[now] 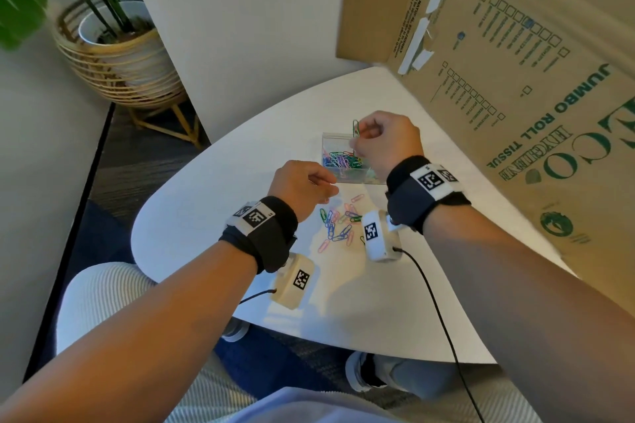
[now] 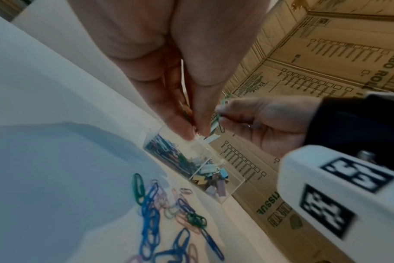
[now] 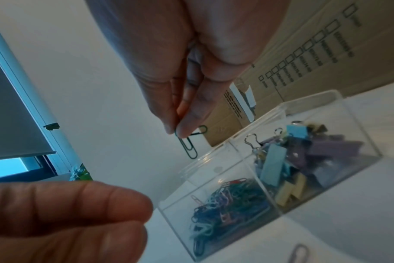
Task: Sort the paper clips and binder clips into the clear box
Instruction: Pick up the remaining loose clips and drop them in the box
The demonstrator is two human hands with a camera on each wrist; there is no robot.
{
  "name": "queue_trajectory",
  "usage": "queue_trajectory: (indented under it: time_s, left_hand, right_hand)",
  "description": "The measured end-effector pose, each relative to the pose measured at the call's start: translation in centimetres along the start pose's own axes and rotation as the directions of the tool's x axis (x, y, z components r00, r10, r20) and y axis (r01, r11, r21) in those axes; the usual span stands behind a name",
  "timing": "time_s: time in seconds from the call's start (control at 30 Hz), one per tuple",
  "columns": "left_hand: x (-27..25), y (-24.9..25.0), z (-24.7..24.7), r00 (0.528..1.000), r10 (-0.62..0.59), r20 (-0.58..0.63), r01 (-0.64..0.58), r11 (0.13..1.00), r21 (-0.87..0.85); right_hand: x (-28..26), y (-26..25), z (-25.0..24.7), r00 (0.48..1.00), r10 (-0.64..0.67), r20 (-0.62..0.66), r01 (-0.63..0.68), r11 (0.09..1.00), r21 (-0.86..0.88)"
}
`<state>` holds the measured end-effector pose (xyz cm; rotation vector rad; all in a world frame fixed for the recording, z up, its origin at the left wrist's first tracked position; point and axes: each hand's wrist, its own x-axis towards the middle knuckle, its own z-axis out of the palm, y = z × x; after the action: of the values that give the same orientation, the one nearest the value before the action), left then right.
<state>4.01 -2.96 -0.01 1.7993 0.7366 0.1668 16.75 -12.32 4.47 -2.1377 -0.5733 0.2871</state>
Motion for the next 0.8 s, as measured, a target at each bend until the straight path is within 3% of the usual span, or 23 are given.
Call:
queue_trajectory:
  time_s: [0.07,0.2,0.4,0.67,0.73,0.8]
  left_hand:
    - [0.3,0.4,0.0,1.0,0.007,-0.004,-0.007,1.0,-0.015]
    - [1.7,1.9,-0.7,0.997,0.057,-0.061,-0.056,0.998,0.011]
    - [4.4,5.1,-0.1,0.979,0.174,-0.108,-0.152,0.971,0.183]
    - [2.9,3.9,-0.2,0.973,0.227,0.028,-0.222,0.908,0.356]
    - [1.3,2.9,-0.8,0.961,0.275,0.043,-0.273,0.903,0.331]
    - [-0.2,1.5,-1.2,0.953,0.262,0.152,-0.302,0.868,0.395]
  right_hand:
    - [0.8,-0.5,0.3,1.0,-0.018,0.009,0.019,0.999,-0.045]
    - [1.0,0.0,0.2,0.98,0.053,0.189,-0.005,0.969,-0.246]
    - [-0.9,0.8,-1.0,0.999,-0.011,0.037,0.015,0.996,-0.091]
    - [-3.8,3.9,-3.4,0.98,-0.024,0.195,0.049,0.991,-0.122]
    - [-3.9,4.7,-4.6,0.96,-0.008,0.281,0.074,0.971,-0.225]
    - [-4.1,5.6,-5.2,0.901,0.045,0.431,0.143,0.908,-0.394]
